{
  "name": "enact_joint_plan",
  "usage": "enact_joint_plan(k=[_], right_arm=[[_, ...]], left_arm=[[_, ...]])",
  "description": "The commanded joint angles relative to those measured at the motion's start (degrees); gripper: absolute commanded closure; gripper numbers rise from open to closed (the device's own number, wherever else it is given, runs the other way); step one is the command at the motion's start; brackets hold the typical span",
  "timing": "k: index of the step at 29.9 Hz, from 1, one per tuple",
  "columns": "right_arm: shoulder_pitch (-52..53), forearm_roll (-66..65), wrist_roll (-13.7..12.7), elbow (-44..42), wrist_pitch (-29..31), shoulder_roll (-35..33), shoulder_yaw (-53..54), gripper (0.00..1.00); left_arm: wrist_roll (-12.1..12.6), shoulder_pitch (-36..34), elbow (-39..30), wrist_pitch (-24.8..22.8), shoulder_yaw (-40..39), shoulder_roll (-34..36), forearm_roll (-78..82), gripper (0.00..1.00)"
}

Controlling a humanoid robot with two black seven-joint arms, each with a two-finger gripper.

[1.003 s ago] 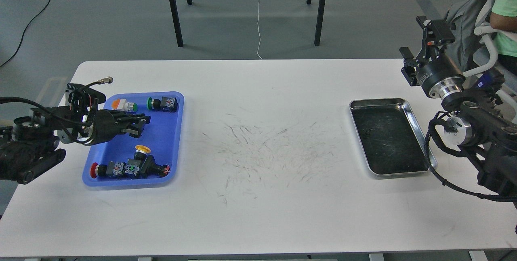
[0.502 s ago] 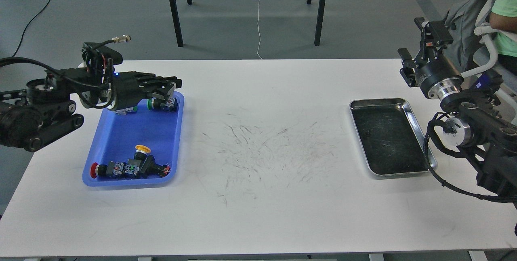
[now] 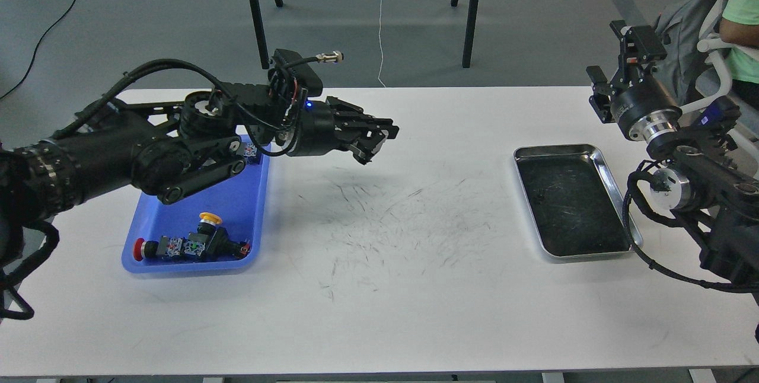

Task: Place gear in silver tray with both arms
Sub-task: 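Lift the gear and carry it with the left gripper toward the right gripper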

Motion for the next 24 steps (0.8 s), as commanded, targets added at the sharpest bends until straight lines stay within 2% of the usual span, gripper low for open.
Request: enact_joint_plan(k=[1,6,16,24], right_arm=[[0.18,-0.05,0.00,-0.05,-0.15,-0.03,0.07,0.05],[0.79,-0.23,0.00,-0.05,-0.24,-0.03,-0.01,0.04],[2.55,-0.32,0.00,-0.14,-0.33,-0.03,-3.08,0.04],[2.64,-0.23,0.00,-0.14,-0.24,-0.11,-3.62,0.04]], left_arm=[[0.01,0.52,2.74,-0.02,3.29,-6.34,0.58,0.89],[0.01,1.92,7.04,0.15,5.93,-13.12,0.58,0.89],[0.01,5.88,11.96,0.33,7.25,-13.12,0.84,0.89],[0.01,6.94,10.04,2.79,8.49,-13.12,0.93,0.89]])
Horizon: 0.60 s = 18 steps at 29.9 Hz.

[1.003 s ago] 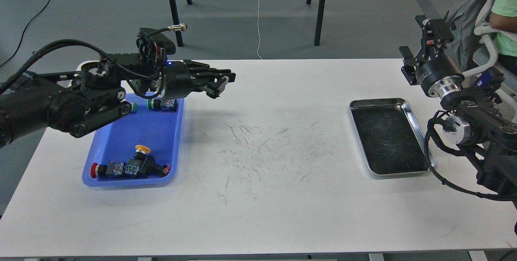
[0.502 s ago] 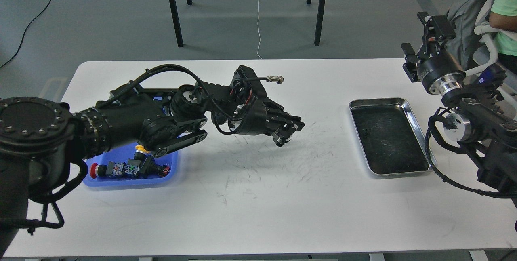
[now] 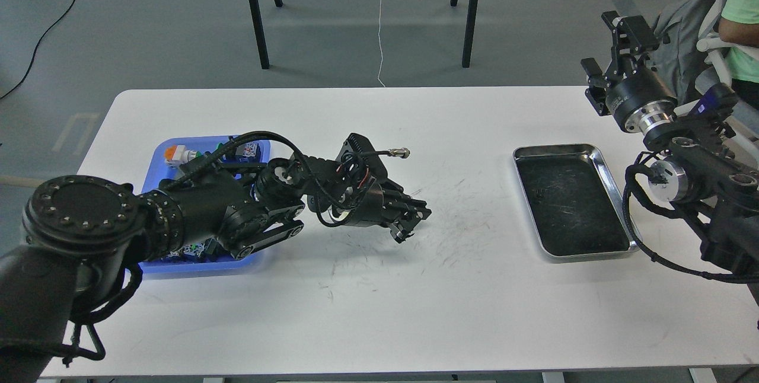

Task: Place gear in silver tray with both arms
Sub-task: 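Lift the gear and carry it with the left gripper toward the right gripper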

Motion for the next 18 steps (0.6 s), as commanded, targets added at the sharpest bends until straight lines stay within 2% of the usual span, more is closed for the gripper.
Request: enact_joint_plan(k=[1,18], right_arm=[[0.01,0.02,0.00,0.06,0.06,-0.05,-0.04,0.04],[0.10,0.02,0.00,0.14,-0.03,0.04,-0.13,0.04]], left_arm=[[-0.01,0.28,-1.08,0.84,0.13,0.00,-0.01,0.89],[-0.01,1.51,-2.05,1.11,0.04,0.00,-0.89,0.86]])
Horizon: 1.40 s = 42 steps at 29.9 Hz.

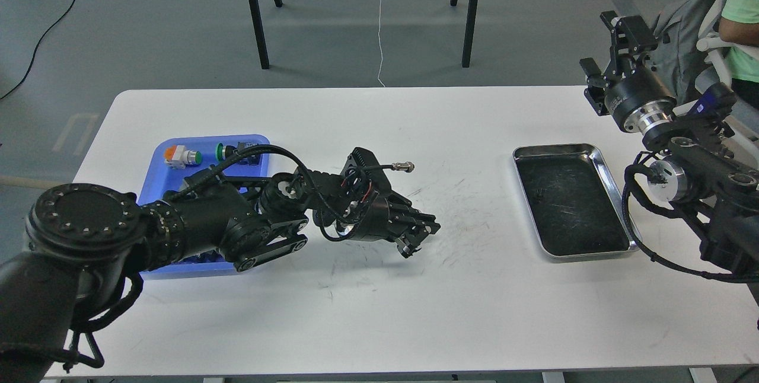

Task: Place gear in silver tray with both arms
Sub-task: 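Lift the gear and carry it with the left gripper toward the right gripper, then open the left gripper over the table and lift it away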

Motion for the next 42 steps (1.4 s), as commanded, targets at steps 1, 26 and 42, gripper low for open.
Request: enact_joint_plan(k=[1,26,42], right_arm=[[0.08,0.00,0.00,0.00,0.01,0.00,0.00,0.04],[0.44,-0.09,0.00,0.26,0.18,-0.18,-0.61,0.04],[0.61,-0.09,0.00,9.83,0.18,-5.53,-3.95,0.04]], left_arm=[[0.00,-0.01,0.02,0.00,-0.19,0.00,-0.32,0.85],[0.00,-0.71,0.28,-0.62,-4.93,0.00,-8.39,0.53],[0.00,-1.33,3.88,-2.29,-16.81,1.93,-35.54,0.26]])
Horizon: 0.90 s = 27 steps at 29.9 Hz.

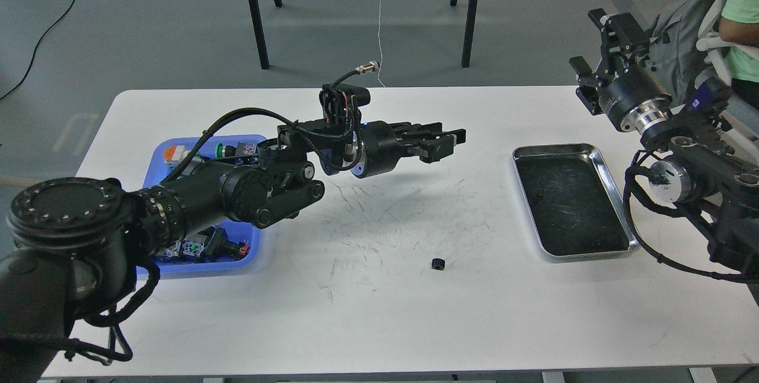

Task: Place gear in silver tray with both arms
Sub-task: 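Open the left gripper over the table and lift it away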

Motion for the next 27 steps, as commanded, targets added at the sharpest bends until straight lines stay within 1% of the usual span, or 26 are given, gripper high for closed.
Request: enact_joint_plan(k=[1,2,5,6,10,14,16,18,19,23,27], right_arm=[[0.08,-0.08,0.00,3.84,-0.03,-2.35,-0.87,0.04],[0.17,-0.09,0.00,4.64,-0.03,-2.79,-0.96,0.04],[0.52,-0.09,0.00,7.01,-0.12,-4.11,-1.58,0.04],[0.95,-0.09,0.00,7.45,-0.12,-4.81,-1.75,0.04],[2.10,-0.26,0.00,9.47,-0.03,-6.83,-3.15,0.04],[5.52,-2.80,0.00,13.87,0.06,-9.38,-8.86,0.04],[6.93,-4.03,0.00,16.24,0.15,-10.26,-11.15,0.04],[8.07,-5.53,-0.05,18.17,0.24,-11.14,-13.00,0.04],[8.43,-6.49,-0.23,18.96,0.32,-11.49,-13.79,0.04],[10.27,-13.95,-0.75,21.52,1.03,-12.20,-18.26,0.04],[12.47,-20.90,-0.76,23.80,1.55,-12.20,-23.54,0.04]], left_arm=[[0.00,-0.16,0.27,0.28,-0.73,2.51,-9.34,0.24],[0.00,-0.25,0.18,0.37,-1.17,3.21,-11.11,0.22],[0.00,-0.43,1.49,0.45,-1.97,5.93,-14.98,0.05],[0.00,-0.43,1.84,0.45,-2.93,6.82,-16.12,0.03],[0.00,0.28,1.67,0.54,-7.24,8.67,-20.61,0.01],[0.00,0.89,2.29,-0.16,-7.86,11.38,-23.86,0.00],[0.00,0.89,2.29,-2.61,-8.12,13.50,-26.93,0.00],[0.00,0.98,2.29,-7.43,-8.03,14.64,-30.01,0.00],[0.00,1.07,2.37,-8.85,-8.12,14.99,-31.24,0.00],[0.00,1.07,2.46,-11.49,-8.03,17.63,-35.38,0.00],[0.00,1.07,2.46,-16.93,-8.12,19.21,-38.80,0.00]])
